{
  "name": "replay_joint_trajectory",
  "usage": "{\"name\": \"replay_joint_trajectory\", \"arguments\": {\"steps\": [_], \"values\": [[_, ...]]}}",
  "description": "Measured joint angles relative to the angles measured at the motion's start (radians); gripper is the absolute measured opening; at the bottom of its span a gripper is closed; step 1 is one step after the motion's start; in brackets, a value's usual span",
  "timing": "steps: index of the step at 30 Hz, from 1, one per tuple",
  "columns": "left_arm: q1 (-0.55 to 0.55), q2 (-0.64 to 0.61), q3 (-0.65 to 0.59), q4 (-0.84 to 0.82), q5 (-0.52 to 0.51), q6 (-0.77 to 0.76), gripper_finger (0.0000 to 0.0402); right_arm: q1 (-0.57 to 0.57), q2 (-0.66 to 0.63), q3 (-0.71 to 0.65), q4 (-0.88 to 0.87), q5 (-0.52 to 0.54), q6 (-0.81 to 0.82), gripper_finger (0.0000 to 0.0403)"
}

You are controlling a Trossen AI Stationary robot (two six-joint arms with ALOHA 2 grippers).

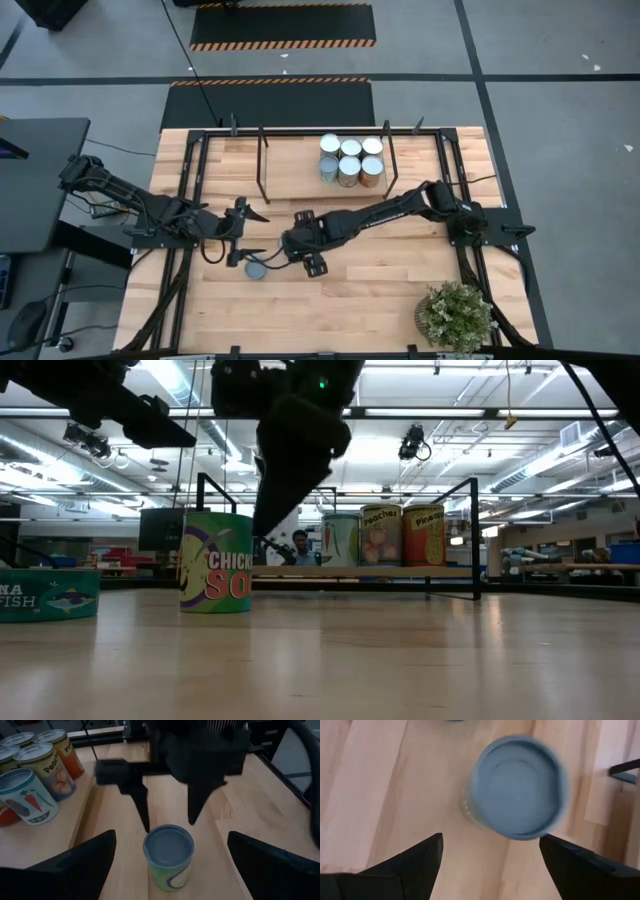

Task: Pick and place cans onto a shelf
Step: Put the canned chicken soup on the shelf

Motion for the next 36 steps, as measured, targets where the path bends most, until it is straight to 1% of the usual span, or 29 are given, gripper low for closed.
{"name": "replay_joint_trajectory", "arguments": {"steps": [5, 10, 12, 15, 17, 19, 22, 26, 28, 33, 36], "values": [[0.000, 0.000, 0.000, -0.011, 0.007, -0.003, 0.0389, 0.015, -0.007, -0.063, 0.052, 0.015, 0.035, 0.0339], [0.000, 0.012, -0.004, -0.107, 0.033, -0.052, 0.0389, 0.027, -0.018, -0.096, 0.011, 0.027, 0.073, 0.0339], [-0.001, 0.030, -0.006, -0.136, 0.040, -0.077, 0.0389, 0.037, -0.042, -0.117, 0.014, 0.047, 0.086, 0.0338], [-0.001, 0.080, -0.006, -0.125, 0.069, -0.108, 0.0389, 0.051, -0.098, -0.173, 0.031, 0.089, 0.110, 0.0338], [-0.002, 0.122, -0.006, -0.114, 0.073, -0.130, 0.0389, 0.058, -0.140, -0.228, 0.076, 0.105, 0.125, 0.0338], [-0.002, 0.172, -0.006, -0.068, 0.071, -0.139, 0.0389, 0.063, -0.185, -0.302, 0.143, 0.121, 0.135, 0.0338], [-0.001, 0.235, -0.006, -0.017, 0.047, -0.165, 0.0389, 0.069, -0.245, -0.424, 0.246, 0.147, 0.154, 0.0338], [0.001, 0.303, -0.005, 0.010, -0.017, -0.259, 0.0389, 0.079, -0.338, -0.567, 0.345, 0.184, 0.186, 0.0338], [0.001, 0.342, -0.006, 0.026, -0.033, -0.318, 0.0389, 0.085, -0.385, -0.633, 0.421, 0.198, 0.190, 0.0338], [-0.002, 0.456, -0.006, 0.145, -0.049, -0.399, 0.0389, 0.098, -0.501, -0.799, 0.574, 0.267, 0.149, 0.0338], [-0.006, 0.520, -0.005, 0.188, -0.057, -0.459, 0.0389, 0.097, -0.569, -0.892, 0.690, 0.276, 0.127, 0.0338]]}}
